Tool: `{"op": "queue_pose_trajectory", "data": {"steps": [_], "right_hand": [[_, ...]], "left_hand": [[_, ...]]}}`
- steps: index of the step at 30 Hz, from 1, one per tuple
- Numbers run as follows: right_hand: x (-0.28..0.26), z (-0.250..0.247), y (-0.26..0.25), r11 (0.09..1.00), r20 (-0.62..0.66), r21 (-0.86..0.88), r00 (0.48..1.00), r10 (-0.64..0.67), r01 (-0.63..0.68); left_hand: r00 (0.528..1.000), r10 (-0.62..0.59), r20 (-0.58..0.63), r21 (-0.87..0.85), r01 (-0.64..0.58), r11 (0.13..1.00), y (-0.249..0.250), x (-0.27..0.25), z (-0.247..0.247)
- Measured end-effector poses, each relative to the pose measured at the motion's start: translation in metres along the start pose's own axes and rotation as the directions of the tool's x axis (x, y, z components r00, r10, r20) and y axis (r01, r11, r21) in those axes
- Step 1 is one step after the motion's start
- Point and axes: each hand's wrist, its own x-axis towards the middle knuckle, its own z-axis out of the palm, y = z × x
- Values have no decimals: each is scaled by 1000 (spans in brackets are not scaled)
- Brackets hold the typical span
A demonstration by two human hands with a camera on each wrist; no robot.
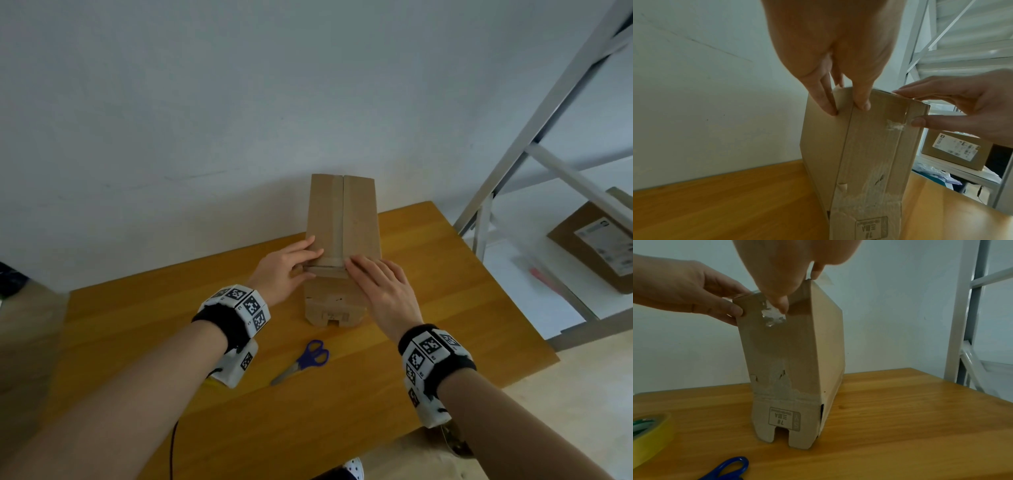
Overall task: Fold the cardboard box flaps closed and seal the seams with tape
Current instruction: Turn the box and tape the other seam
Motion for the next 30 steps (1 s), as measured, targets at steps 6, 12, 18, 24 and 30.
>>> {"op": "queue_pose_trajectory", "data": {"steps": [6,12,18,24,30], "right_hand": [[-5,-3,6,992,-54,87,994,99,-95],[-21,-11,14,967,-57,60,967,249,-246],[-36,-10,7,946,-40,53,946,323,-320],[-47,-3,-10,923,-11,30,923,384,-384],[-43,4,-22,895,10,30,896,445,-445]], "left_hand": [[998,-3,61,3,3,1000,2,3,-6],[992,-14,122,96,3,995,7,0,-8],[996,27,80,148,-38,988,8,-14,5],[998,-41,45,137,35,990,14,-42,24],[991,-132,34,144,125,982,27,-52,37]]}}
